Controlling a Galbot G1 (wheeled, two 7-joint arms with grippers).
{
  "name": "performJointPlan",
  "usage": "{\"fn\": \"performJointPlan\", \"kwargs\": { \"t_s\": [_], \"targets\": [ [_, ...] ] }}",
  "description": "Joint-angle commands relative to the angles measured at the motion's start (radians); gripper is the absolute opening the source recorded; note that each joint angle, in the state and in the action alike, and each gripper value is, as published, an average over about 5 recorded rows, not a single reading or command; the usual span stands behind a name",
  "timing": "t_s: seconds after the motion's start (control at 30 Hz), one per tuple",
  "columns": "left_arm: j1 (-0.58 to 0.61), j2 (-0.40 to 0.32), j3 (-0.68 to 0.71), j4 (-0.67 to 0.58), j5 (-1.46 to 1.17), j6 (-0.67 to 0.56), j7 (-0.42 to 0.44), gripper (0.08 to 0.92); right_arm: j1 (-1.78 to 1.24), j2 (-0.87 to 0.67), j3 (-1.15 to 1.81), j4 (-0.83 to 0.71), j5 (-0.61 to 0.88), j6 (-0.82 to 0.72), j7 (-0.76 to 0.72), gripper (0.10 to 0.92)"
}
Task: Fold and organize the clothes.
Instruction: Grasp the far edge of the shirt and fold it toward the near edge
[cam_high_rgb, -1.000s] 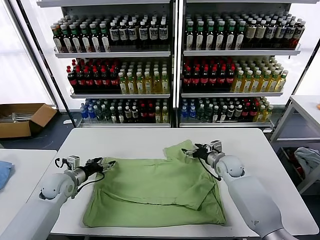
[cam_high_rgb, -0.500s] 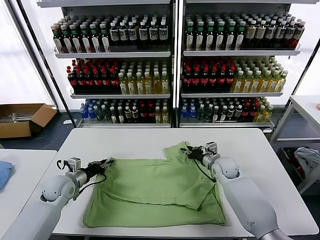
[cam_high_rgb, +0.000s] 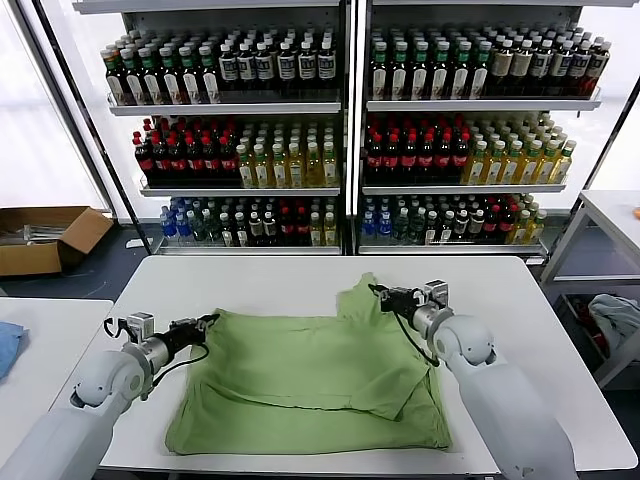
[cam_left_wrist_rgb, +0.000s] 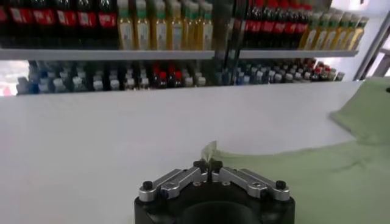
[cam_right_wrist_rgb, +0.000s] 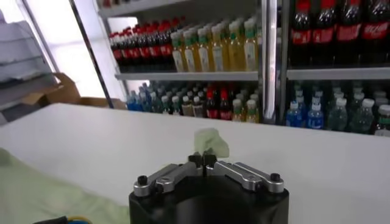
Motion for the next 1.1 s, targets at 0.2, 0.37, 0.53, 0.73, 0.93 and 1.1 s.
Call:
{"fn": "performJointPlan", "kwargs": {
  "t_s": [0.2, 0.37, 0.53, 0.73, 0.93, 1.1],
  "targets": [
    [0.371, 0.067, -0.273, -0.347, 0.007, 0.017, -0.034, 0.088, -0.519, -0.093, 0.336, 0.549, 0.072, -0.011, 0.045, 0.106],
    [0.555, 0.064, -0.385, -0.449, -0.004, 0.056, -0.045, 0.088, -0.810, -0.080, 0.470, 0.671, 0.042, 0.022, 0.038, 0.106],
    [0.686, 0.051, -0.428, -0.495, 0.056, 0.058, -0.040, 0.088, -1.024, -0.050, 0.509, 0.739, -0.033, 0.063, 0.030, 0.106],
    [0.801, -0.011, -0.407, -0.528, 0.157, 0.057, -0.032, 0.088, -1.142, -0.021, 0.483, 0.759, -0.108, 0.070, 0.041, 0.106],
    [0.831, -0.053, -0.405, -0.543, 0.218, 0.057, -0.044, 0.088, -1.083, -0.011, 0.510, 0.748, -0.094, 0.057, 0.079, 0.122],
    [0.806, -0.055, -0.451, -0.551, 0.211, 0.058, -0.070, 0.130, -0.944, -0.041, 0.652, 0.690, -0.001, 0.069, 0.084, 0.249]
  ]
}}
